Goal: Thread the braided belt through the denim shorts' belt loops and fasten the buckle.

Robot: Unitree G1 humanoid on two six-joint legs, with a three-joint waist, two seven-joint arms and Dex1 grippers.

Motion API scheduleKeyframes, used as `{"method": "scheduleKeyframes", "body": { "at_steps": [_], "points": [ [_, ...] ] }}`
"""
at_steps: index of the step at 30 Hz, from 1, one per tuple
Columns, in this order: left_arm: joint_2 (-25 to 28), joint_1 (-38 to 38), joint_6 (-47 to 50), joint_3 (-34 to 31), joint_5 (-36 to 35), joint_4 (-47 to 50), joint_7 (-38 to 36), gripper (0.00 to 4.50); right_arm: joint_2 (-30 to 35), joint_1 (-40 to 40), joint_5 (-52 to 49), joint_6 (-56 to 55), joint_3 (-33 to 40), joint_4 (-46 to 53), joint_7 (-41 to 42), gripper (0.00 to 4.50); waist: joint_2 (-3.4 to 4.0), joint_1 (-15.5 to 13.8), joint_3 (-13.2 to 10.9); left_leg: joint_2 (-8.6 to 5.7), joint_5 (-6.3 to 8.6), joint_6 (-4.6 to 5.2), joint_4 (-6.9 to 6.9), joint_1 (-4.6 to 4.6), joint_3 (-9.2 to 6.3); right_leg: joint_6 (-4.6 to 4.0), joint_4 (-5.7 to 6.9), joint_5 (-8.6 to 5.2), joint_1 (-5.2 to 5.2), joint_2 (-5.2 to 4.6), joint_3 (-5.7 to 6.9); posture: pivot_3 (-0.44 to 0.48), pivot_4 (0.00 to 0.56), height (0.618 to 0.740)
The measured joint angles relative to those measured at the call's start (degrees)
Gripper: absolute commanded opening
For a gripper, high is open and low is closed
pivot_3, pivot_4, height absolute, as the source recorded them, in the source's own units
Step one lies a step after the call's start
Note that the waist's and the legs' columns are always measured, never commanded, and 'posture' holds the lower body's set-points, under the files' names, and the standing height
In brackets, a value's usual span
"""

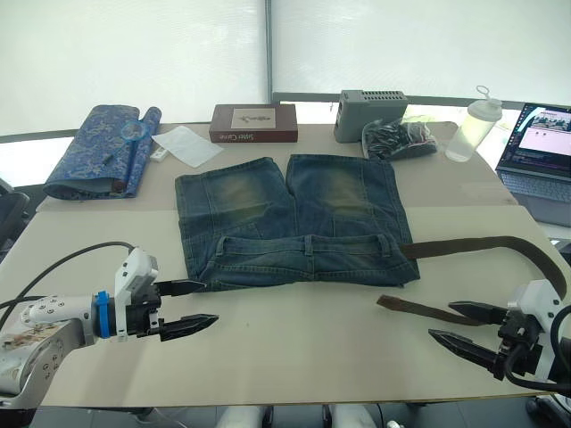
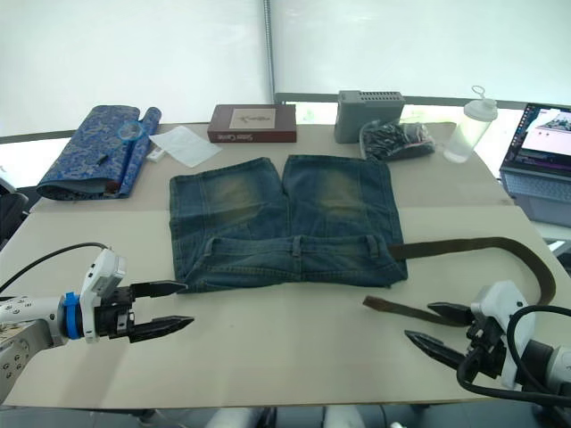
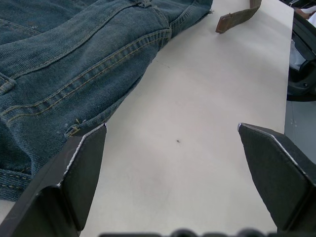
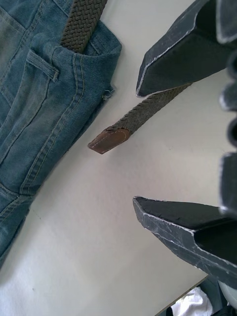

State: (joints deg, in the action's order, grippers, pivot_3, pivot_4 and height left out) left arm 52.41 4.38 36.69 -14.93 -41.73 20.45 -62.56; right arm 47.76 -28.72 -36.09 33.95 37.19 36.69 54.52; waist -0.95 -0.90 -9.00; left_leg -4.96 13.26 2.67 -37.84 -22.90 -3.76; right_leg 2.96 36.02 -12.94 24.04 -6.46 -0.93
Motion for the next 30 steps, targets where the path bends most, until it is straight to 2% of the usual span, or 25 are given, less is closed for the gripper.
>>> {"method": "scheduleKeyframes", "body": {
  "at_steps": [6, 12, 17, 20, 30],
  "points": [
    [-2.3, -1.8, 1.1, -0.7, -1.7, 0.0, 2.2, 4.48, 0.3, 2.0, -0.2, 1.2, -0.9, 0.3, -1.0, 3.58, 0.0, 0.0, 0.0, 0.0, 0.0, 0.0, -0.01, 0.0, 0.0, 0.01, 0.0, 0.01, 0.0, 0.01, 0.01, 0.0, 0.15, 0.74],
    [-2.3, -2.6, 2.6, -0.6, -3.5, 1.5, 2.6, 4.48, 1.8, 2.9, 2.3, 1.6, -2.4, 0.2, -2.8, 3.58, 0.0, 0.0, 0.0, -0.03, 0.0, 0.0, -0.01, 0.0, 0.01, 0.01, 0.01, 0.02, 0.0, 0.01, -0.01, 0.0, 0.15, 0.74],
    [-1.6, -4.9, 3.3, 2.5, -4.4, 8.3, 1.2, 4.48, 11.4, 3.6, 4.6, 4.6, -2.8, -0.5, -0.2, 3.58, 0.0, 0.0, 0.0, -0.03, -0.01, 0.0, -0.02, -0.01, 0.07, 0.02, 0.0, 0.02, -0.02, 0.02, -0.01, 0.0, 0.15, 0.74],
    [-1.6, -8.1, 3.4, 4.9, -5.4, 11.6, 1.2, 4.48, 17.8, 7.7, 5.6, 5.9, -4.5, -4.2, 2.9, 3.58, -0.02, 0.0, 0.0, -0.02, -0.01, 0.01, -0.02, -0.01, 0.11, 0.01, -0.02, 0.02, -0.03, 0.03, 0.01, 0.0, 0.15, 0.74],
    [-3.6, -10.6, 3.2, 10.4, -4.1, 12.3, 2.4, 4.48, 23.8, 24.6, 14.5, -2.2, -24.6, -20.7, 10.0, 3.58, -0.02, 0.2, 0.0, -0.03, 0.0, 0.05, -0.03, -0.08, 0.25, 0.01, 0.01, 0.03, 0.05, 0.06, -0.04, 0.0, 0.15, 0.74]
  ]
}}
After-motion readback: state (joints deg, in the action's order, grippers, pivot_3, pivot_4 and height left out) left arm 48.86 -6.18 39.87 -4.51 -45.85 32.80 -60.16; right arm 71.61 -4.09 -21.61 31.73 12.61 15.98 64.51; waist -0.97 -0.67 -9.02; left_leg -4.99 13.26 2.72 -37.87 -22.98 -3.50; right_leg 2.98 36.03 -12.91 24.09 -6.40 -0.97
